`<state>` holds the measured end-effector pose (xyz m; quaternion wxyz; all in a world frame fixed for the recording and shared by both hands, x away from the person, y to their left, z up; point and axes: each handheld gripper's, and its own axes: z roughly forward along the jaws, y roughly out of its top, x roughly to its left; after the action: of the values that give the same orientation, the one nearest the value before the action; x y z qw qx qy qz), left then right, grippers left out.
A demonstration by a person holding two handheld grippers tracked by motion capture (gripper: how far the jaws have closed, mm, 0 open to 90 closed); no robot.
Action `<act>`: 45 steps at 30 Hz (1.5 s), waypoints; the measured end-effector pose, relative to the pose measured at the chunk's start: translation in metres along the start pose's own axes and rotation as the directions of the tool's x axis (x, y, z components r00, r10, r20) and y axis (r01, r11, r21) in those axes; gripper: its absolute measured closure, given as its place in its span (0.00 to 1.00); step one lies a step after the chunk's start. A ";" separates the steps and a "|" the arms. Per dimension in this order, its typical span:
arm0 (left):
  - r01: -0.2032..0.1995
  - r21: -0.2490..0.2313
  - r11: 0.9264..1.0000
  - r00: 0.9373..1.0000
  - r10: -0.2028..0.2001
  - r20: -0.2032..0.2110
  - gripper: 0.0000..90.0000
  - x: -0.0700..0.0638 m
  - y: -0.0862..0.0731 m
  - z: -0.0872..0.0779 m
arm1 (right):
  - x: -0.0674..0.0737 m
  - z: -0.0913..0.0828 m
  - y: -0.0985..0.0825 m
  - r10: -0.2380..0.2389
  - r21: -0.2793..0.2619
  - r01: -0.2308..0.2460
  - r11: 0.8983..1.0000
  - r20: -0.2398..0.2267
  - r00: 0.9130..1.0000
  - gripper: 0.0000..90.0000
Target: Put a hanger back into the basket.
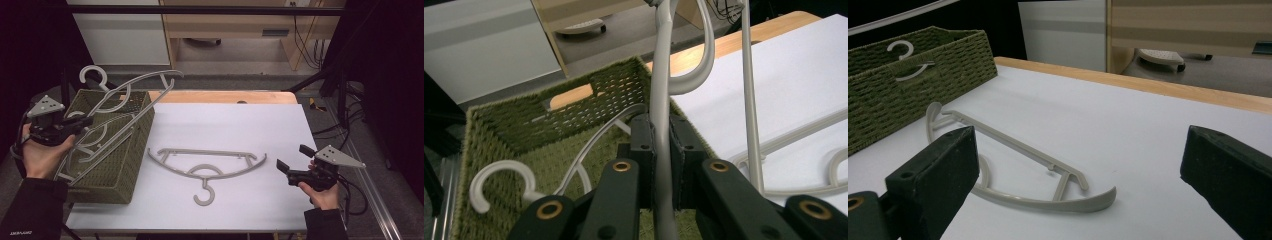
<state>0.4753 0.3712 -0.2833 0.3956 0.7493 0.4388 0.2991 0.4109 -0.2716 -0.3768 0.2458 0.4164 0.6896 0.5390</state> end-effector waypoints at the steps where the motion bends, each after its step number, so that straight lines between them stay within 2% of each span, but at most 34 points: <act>1: -0.001 0.005 1.000 1.000 0.001 -0.001 0.92 0.002 -0.001 0.000 | 0.000 0.000 0.000 -0.004 0.001 0.004 1.000 0.001 1.000 0.03; 7: 0.020 0.006 1.000 1.000 -0.020 -0.016 0.92 0.016 -0.011 -0.002 | 0.000 0.000 0.000 -0.003 0.002 0.003 1.000 0.000 1.000 0.03; 19: 0.016 0.041 0.999 0.999 -0.014 -0.052 0.92 0.043 -0.028 -0.016 | 0.000 0.002 -0.001 -0.004 0.013 0.004 1.000 0.001 1.000 0.03; 33: 0.029 0.079 0.996 0.995 -0.021 -0.093 0.92 0.070 -0.052 -0.016 | 0.000 0.004 -0.002 -0.003 0.019 0.003 1.000 0.005 1.000 0.03; 34: 0.041 0.078 0.996 0.995 -0.034 -0.093 0.92 0.072 -0.055 -0.015 | 0.000 0.004 -0.002 -0.002 0.020 0.002 1.000 0.003 1.000 0.03; 36: 0.042 0.082 0.996 0.995 -0.034 -0.096 0.92 0.074 -0.057 -0.014 | 0.000 0.004 -0.002 -0.004 0.021 0.004 1.000 0.004 1.000 0.03; 39: 0.032 0.105 0.994 0.995 -0.021 -0.099 0.92 0.077 -0.061 -0.012 | 0.000 0.004 -0.002 -0.003 0.021 0.003 1.000 0.003 1.000 0.03; 40: 0.039 0.101 0.994 0.994 -0.029 -0.102 0.92 0.077 -0.062 -0.011 | 0.000 0.004 -0.002 -0.003 0.021 0.003 1.000 0.003 1.000 0.03; 43: 0.029 0.111 0.993 0.995 -0.018 -0.101 0.92 0.078 -0.062 -0.009 | 0.000 0.004 -0.002 -0.002 0.021 0.002 1.000 0.004 1.000 0.03; 45: 0.024 0.121 0.992 0.993 -0.010 -0.114 0.92 0.079 -0.062 -0.009 | -0.001 0.004 -0.002 0.000 0.019 0.000 1.000 0.005 1.000 0.03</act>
<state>0.4767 0.4631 -0.3239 0.3260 0.7502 0.4844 0.3103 0.4134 -0.2703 -0.3799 0.2438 0.4201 0.6941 0.5314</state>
